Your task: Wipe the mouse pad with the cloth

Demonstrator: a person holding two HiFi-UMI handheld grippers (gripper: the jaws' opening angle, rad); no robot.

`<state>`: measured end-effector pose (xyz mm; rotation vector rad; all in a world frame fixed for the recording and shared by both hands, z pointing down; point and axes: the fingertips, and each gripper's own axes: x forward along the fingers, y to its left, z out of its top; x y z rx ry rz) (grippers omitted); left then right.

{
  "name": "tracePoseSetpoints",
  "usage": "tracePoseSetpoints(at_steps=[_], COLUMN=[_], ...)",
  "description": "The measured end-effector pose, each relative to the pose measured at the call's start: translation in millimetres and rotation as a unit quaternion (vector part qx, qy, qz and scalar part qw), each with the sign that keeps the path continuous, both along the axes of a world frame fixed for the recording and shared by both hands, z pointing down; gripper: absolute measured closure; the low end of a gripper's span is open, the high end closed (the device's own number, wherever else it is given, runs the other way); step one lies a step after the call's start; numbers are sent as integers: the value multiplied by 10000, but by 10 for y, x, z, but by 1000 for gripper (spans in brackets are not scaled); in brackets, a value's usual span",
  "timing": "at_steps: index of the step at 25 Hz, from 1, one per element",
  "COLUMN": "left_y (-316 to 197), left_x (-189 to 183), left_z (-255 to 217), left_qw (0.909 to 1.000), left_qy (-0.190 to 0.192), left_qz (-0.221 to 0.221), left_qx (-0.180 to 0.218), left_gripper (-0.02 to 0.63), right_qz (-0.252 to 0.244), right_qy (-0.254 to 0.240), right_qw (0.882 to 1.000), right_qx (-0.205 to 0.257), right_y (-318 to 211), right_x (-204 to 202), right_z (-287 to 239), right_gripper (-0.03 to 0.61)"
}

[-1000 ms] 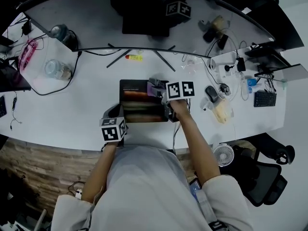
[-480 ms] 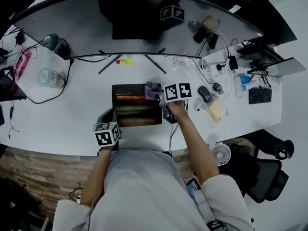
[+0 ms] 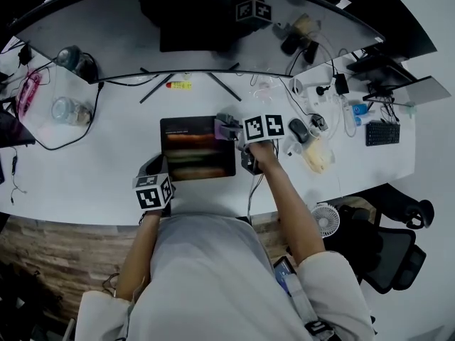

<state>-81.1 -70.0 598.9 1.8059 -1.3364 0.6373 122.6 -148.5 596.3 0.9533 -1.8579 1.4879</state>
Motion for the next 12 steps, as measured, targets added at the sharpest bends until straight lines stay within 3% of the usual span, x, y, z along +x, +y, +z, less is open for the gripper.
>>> tracePoseSetpoints(at_steps=[12], left_y=[8], left_x=[13], left_z=[5], left_qw=[10000], left_qy=[-37], left_qz=[74], left_qx=[24], left_gripper=[614], right_qz=[71], right_qy=[3], right_qw=[10000], right_qx=[-33], right_y=[20], right_x=[158], right_z=[5], right_gripper=[400])
